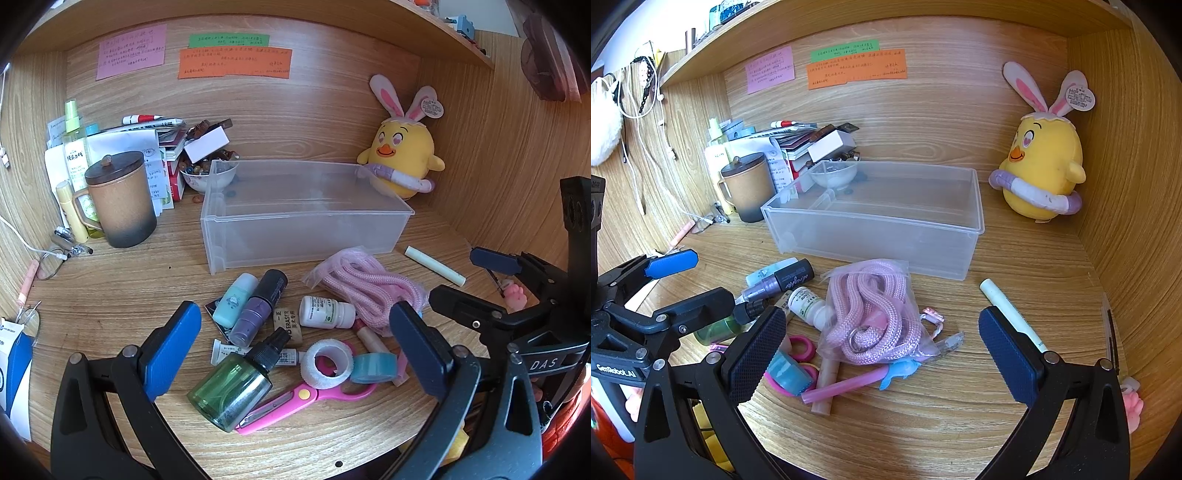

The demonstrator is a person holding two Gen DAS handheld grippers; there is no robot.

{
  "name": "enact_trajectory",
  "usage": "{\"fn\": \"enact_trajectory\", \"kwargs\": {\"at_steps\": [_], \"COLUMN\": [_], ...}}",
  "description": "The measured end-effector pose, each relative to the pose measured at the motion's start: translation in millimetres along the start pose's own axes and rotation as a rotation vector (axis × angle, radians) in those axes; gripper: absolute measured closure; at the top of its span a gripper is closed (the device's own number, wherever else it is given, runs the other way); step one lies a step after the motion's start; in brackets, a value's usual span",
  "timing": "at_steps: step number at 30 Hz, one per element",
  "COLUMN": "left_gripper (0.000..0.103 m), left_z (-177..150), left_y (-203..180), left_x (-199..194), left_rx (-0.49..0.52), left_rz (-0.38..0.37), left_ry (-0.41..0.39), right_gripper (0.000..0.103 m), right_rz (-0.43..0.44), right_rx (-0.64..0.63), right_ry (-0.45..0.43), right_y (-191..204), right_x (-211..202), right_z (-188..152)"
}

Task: Organize objects
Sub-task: 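Reach both grippers toward the scattered items in front of the clear box, then grasp the green spray bottle with the left gripper while the right grasps the pale green tube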

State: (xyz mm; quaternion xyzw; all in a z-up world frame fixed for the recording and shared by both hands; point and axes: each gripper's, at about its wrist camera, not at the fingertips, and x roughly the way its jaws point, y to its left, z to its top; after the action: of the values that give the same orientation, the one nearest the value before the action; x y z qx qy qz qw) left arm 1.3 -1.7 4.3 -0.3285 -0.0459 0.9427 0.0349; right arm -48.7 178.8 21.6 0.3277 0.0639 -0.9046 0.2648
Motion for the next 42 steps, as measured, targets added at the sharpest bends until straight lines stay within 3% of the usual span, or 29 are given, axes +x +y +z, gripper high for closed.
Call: {"fn": "enact_trajectory", "kwargs": {"at_steps": [17,18,21,25,35,39,42], "left_gripper": [0.000,0.001,0.018,0.019,0.019,0.030,0.038], "left_z": [-2,-3,-2,-5,-30,-40,-42], "left_y": [1,3,10,22,42,46,48], "left_x": [4,5,9,13,21,28,31], "left_rx": [-0.011,-0.021,-0.035,-0.049,0.015,0.026,0.018], "left_rz": [-0.023,-0.030,-0.037,-0.023,0.010,0.012,0.004], "left_ry": [0.010,0.014,0.041,0.064,0.150,0.184,0.186], "right_gripper": [0.000,0.000,0.000,0.003,0.036,0.056,0.061], "right_rz": [0.004,0.005,0.007,-0.014,-0.133,-0.155,-0.142], "right_rx": [0.012,0.016,0.031,0.052,0.116,0.132,0.131], "right_ry": [0.010,0.012,0.018,0.034,0.114,0.158,0.189], "right_y": [-9,-11,-20,-35,-96,-112,-115], "right_x": [7,8,12,19,46,58,68], "right_z": [-2,-2,-3,-4,-4,-4,-4]}}
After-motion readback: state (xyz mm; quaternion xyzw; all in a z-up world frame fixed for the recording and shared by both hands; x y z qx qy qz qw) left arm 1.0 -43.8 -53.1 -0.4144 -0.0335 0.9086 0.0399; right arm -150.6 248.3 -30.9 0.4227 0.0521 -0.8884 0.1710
